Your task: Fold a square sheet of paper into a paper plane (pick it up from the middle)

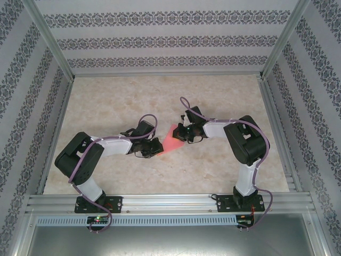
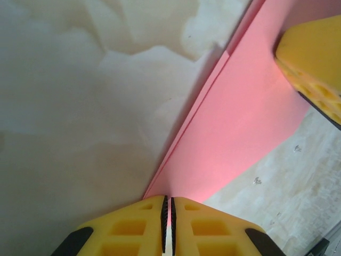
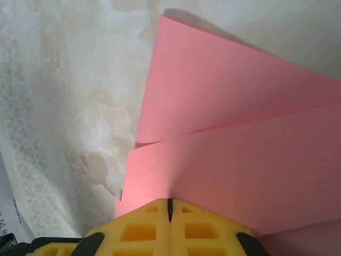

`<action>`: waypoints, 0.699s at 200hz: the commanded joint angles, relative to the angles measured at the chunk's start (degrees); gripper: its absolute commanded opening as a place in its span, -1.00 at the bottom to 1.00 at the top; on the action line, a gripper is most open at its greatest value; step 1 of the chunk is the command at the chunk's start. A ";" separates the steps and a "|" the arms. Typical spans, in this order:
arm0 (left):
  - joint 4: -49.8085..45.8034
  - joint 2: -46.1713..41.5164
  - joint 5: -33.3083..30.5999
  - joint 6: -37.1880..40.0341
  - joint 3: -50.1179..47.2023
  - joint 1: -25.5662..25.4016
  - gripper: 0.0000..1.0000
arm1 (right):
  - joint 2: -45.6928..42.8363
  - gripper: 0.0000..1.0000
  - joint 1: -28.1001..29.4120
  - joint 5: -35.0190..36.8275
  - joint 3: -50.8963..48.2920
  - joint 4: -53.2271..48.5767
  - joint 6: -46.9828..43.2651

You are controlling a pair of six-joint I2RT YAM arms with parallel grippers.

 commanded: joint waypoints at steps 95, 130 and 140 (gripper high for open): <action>-7.72 -7.18 -3.68 -2.80 -9.05 -0.58 -0.70 | 6.57 -0.95 -0.19 9.38 -1.83 -8.20 -1.20; -6.68 -15.27 -6.68 1.37 -6.78 -0.32 -0.76 | 6.42 -0.95 -0.36 9.38 -1.81 -8.52 -1.60; -4.23 -16.54 -6.56 2.27 -5.82 -0.31 -0.76 | 6.31 -0.95 -0.37 9.43 -1.84 -8.50 -1.59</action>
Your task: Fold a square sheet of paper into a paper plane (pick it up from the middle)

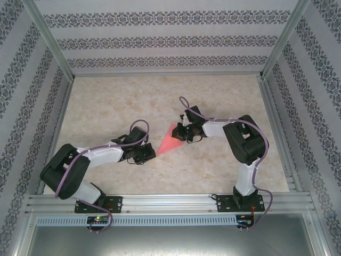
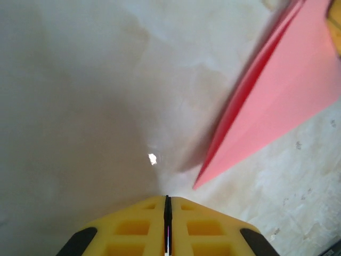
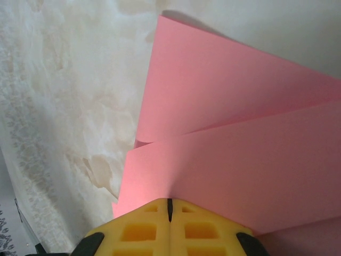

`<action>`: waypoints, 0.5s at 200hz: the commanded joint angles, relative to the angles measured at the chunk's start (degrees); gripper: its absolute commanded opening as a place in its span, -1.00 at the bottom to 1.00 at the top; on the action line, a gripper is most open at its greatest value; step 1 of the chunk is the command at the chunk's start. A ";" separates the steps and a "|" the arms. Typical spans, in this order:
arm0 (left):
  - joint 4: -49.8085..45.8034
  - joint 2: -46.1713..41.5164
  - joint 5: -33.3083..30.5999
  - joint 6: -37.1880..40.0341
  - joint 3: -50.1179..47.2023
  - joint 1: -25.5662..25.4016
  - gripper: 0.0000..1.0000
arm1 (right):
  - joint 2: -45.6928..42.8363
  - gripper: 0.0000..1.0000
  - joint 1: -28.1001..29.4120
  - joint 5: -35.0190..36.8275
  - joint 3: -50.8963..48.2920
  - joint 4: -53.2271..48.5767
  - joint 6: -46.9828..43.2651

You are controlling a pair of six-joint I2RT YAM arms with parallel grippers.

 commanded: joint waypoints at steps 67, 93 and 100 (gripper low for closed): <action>5.79 8.72 2.50 6.59 11.36 -0.39 -0.86 | 4.38 -0.95 -0.46 9.63 -3.19 -8.03 -1.27; 6.37 12.65 2.75 6.35 12.23 -0.39 -0.90 | 3.70 -0.95 -0.41 9.67 -3.27 -8.06 -1.24; 6.12 13.43 2.84 6.33 12.07 -0.39 -0.90 | 3.61 -0.94 -0.37 9.71 -3.18 -8.13 -1.26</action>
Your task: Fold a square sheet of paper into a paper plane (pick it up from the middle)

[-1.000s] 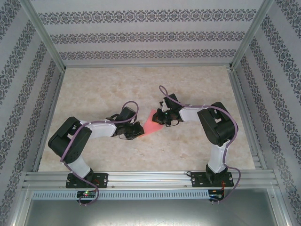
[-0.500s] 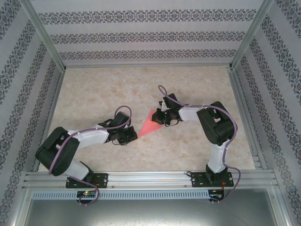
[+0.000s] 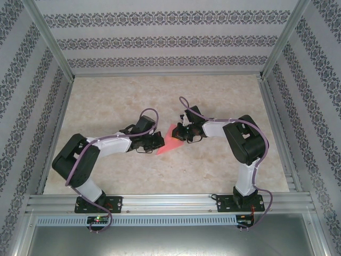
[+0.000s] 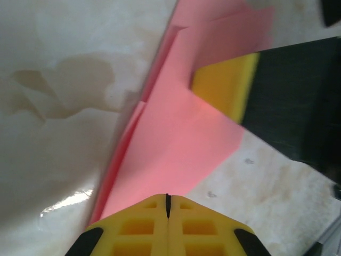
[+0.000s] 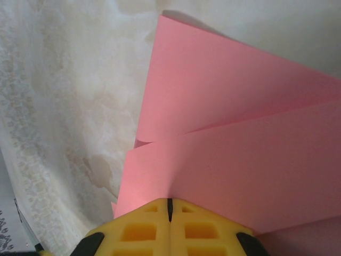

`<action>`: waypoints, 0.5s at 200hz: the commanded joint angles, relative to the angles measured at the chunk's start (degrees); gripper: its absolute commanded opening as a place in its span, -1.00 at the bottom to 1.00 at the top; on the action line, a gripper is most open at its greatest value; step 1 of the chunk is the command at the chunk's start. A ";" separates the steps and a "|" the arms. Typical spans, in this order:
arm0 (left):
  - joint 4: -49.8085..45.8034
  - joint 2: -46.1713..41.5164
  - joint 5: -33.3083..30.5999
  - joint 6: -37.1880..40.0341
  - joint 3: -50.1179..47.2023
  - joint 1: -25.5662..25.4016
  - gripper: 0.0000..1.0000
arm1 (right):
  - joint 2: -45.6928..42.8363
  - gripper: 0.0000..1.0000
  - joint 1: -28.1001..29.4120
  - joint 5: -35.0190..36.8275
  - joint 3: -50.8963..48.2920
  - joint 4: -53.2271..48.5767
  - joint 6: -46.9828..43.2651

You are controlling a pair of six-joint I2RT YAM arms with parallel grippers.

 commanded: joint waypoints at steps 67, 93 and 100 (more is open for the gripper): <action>-1.98 5.12 0.77 0.86 -3.34 -0.39 -1.00 | 1.33 -0.94 -0.53 6.83 -2.50 -7.18 -1.93; -4.34 4.86 -0.29 1.56 -4.07 -0.39 -1.00 | -4.02 -0.92 -0.39 1.91 -2.39 -2.50 -3.94; -4.61 4.95 -0.35 1.71 -4.06 -0.39 -1.00 | -5.48 -0.91 0.00 0.56 -2.37 -1.18 -4.72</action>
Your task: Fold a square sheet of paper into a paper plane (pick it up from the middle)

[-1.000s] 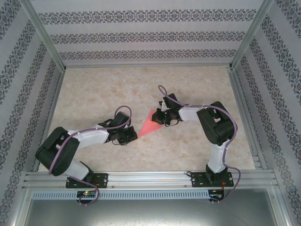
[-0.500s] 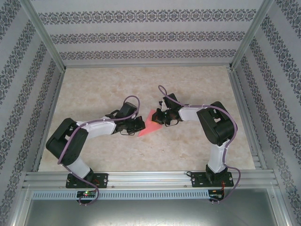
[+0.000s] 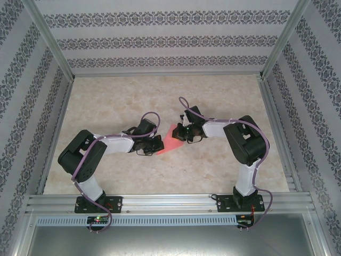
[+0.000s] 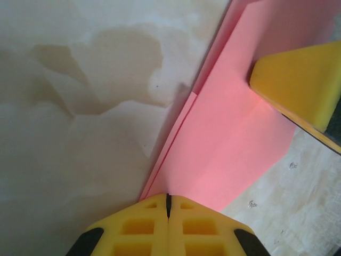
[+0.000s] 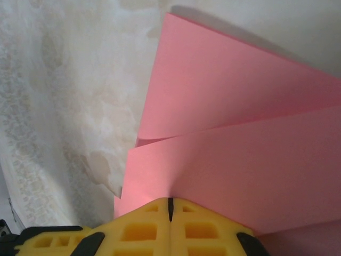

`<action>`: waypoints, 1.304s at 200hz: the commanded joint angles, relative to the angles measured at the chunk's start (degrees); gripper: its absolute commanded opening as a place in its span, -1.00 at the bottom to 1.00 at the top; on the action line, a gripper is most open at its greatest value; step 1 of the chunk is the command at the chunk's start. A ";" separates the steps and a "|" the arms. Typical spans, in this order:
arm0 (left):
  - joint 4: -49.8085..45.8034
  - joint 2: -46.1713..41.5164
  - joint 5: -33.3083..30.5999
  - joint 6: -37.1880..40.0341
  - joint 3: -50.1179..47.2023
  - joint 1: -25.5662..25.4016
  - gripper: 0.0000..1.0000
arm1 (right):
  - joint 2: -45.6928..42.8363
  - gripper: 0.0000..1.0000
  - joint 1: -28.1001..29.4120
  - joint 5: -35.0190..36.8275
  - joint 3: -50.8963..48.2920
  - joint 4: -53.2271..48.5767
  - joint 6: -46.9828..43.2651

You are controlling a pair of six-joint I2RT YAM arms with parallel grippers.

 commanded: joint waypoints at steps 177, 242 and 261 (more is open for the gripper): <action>-11.38 1.19 -2.61 2.91 -3.93 -0.26 -1.00 | 3.21 -0.92 -0.61 -0.19 -0.64 0.34 -2.78; -12.64 0.60 -2.75 7.79 -4.48 1.99 -1.00 | 2.37 -0.92 -12.56 7.07 4.01 -4.79 -6.61; -15.49 0.40 -2.56 14.43 -2.25 2.81 -1.00 | -1.42 -0.92 -13.03 8.38 3.65 -4.96 -6.95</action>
